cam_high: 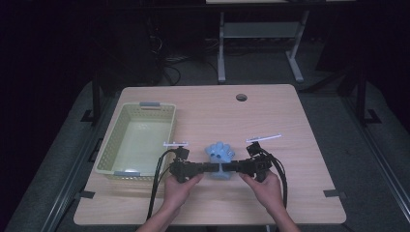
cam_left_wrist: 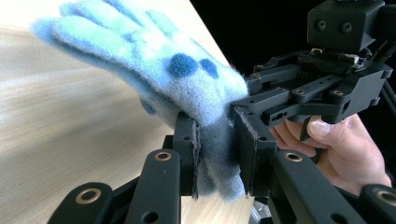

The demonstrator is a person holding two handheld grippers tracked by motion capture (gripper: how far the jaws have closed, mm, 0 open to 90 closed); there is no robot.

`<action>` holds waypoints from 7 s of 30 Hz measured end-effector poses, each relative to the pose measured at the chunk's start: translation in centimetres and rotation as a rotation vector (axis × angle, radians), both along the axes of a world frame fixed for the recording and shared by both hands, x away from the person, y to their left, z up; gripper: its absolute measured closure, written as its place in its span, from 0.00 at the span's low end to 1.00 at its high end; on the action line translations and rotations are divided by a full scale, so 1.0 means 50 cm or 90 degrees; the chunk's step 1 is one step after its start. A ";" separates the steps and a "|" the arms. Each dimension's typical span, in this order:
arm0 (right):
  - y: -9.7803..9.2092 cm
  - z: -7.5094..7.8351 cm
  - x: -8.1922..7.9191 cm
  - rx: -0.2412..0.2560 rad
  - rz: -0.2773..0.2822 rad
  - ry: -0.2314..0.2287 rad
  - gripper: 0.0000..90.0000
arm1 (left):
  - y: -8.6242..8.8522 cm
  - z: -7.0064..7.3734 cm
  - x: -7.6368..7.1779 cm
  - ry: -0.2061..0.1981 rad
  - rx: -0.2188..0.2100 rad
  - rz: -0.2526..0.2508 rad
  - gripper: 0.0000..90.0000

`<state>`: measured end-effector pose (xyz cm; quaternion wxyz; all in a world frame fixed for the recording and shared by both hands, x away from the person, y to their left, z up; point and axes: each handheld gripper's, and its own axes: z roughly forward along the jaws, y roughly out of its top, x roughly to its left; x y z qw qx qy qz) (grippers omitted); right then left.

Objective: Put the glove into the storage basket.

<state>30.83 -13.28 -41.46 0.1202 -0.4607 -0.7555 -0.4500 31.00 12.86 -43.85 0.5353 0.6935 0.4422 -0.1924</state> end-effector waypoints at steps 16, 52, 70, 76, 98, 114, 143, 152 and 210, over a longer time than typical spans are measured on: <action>0.030 0.034 0.013 0.000 0.017 -0.020 0.81 | 0.032 0.035 0.003 -0.013 -0.003 0.008 0.79; 0.135 0.085 0.059 0.011 0.074 -0.041 0.81 | 0.141 0.080 0.012 -0.040 -0.015 0.045 0.79; 0.189 0.097 0.074 0.022 0.093 -0.040 0.81 | 0.194 0.092 0.009 -0.049 -0.018 0.068 0.79; 0.208 0.099 0.080 0.027 0.105 -0.040 0.81 | 0.216 0.096 0.007 -0.051 -0.015 0.075 0.79; 0.285 0.106 0.105 0.055 0.134 -0.045 0.81 | 0.299 0.109 0.014 -0.043 -0.021 0.089 0.80; 0.357 0.107 0.121 0.039 0.147 -0.046 0.81 | 0.367 0.104 0.027 -0.021 -0.020 0.095 0.81; 0.426 0.076 0.137 0.049 0.159 -0.023 0.81 | 0.432 0.088 0.034 0.009 0.000 0.104 0.81; 0.441 0.067 0.139 0.050 0.160 -0.021 0.81 | 0.448 0.084 0.038 0.016 0.012 0.099 0.81; 0.503 0.001 0.178 0.001 0.145 0.024 0.77 | 0.478 0.048 0.077 0.071 0.125 0.126 0.83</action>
